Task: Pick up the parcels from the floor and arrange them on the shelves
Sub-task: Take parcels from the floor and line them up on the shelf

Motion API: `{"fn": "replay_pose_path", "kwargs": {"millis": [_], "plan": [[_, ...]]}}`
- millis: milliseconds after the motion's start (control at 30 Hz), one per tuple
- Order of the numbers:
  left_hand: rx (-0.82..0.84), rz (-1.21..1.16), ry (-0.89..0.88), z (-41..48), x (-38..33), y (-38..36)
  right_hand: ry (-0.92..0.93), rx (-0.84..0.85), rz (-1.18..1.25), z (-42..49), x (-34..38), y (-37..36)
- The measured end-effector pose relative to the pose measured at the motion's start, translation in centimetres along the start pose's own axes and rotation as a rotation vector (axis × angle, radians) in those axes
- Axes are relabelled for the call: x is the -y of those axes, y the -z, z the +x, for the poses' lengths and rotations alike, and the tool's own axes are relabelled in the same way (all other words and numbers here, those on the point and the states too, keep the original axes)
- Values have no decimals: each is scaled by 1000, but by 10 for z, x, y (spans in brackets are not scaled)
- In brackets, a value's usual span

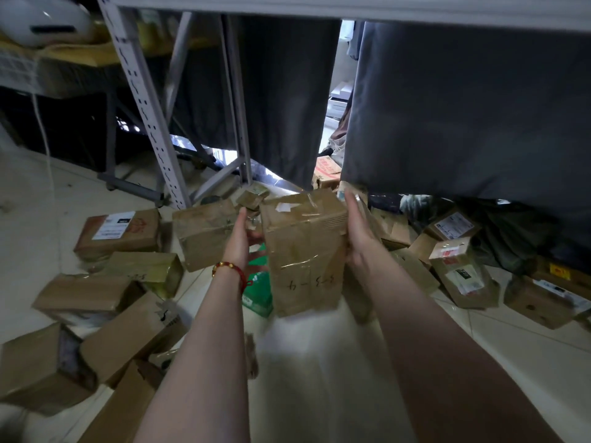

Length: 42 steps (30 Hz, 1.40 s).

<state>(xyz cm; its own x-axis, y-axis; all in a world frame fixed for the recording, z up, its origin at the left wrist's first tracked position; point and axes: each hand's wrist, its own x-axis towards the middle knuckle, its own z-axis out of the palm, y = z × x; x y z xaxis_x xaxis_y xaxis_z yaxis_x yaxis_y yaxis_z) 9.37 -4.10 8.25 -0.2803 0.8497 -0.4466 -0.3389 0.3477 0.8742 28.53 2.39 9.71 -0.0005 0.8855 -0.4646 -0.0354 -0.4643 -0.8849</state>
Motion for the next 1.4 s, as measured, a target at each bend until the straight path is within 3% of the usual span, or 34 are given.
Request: {"fn": "replay_pose_path", "kwargs": {"millis": [200,400,767,1033,1400], "plan": [[-60,-190,-124,-14,-42,-21,286,29,-130,-21,73,-27],[-103,-238,-132,-45,-110,-25,384,112,-203,-52,128,-52],[-228,-8,-126,-149,-324,-21,376,211,-307,-168,305,-92],[-178,40,-117,-242,-498,-61,353,240,-307,-268,478,-87],[-52,181,-198,-359,-712,-137,456,165,-213,-397,683,-52]]}}
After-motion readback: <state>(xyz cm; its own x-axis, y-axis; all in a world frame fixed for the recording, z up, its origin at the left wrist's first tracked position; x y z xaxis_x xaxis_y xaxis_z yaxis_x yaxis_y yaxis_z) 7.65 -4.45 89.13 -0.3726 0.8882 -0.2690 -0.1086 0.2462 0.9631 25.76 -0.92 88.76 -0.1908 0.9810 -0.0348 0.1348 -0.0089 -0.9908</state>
